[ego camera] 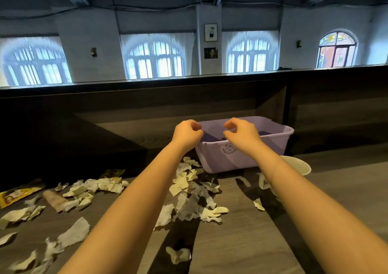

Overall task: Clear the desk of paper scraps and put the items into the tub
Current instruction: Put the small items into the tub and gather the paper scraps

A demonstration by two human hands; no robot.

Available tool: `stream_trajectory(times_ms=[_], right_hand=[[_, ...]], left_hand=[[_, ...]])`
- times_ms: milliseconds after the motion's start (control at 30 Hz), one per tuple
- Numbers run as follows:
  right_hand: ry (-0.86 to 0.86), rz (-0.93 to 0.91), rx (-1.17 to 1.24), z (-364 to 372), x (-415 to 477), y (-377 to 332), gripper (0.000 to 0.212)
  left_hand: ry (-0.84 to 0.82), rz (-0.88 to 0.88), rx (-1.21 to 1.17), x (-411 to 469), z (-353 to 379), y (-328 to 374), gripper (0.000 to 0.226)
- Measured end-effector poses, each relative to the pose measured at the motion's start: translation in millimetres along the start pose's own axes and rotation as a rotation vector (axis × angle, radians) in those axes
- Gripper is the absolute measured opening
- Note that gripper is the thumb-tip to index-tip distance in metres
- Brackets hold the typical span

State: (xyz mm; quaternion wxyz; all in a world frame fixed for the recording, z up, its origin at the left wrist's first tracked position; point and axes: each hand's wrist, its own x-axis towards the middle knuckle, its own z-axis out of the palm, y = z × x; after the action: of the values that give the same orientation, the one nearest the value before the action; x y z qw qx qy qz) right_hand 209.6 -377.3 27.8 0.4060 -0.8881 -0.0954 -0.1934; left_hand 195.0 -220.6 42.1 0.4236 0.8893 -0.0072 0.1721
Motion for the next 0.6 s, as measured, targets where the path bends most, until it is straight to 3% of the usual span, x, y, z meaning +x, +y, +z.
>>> stream_trajectory(times_ms=[300, 600], right_hand=[[-0.134, -0.186, -0.014, 27.9, -32.4, -41.4, 0.022], [-0.386, -0.275, -0.107, 101.2, -71.2, -107.3, 0.026]], left_hand=[[-0.015, 0.006, 0.282, -37.1, -81.4, -44.1, 0.025], [0.001, -0.201, 0.508, -90.0, -185.1, -133.4, 0.022]])
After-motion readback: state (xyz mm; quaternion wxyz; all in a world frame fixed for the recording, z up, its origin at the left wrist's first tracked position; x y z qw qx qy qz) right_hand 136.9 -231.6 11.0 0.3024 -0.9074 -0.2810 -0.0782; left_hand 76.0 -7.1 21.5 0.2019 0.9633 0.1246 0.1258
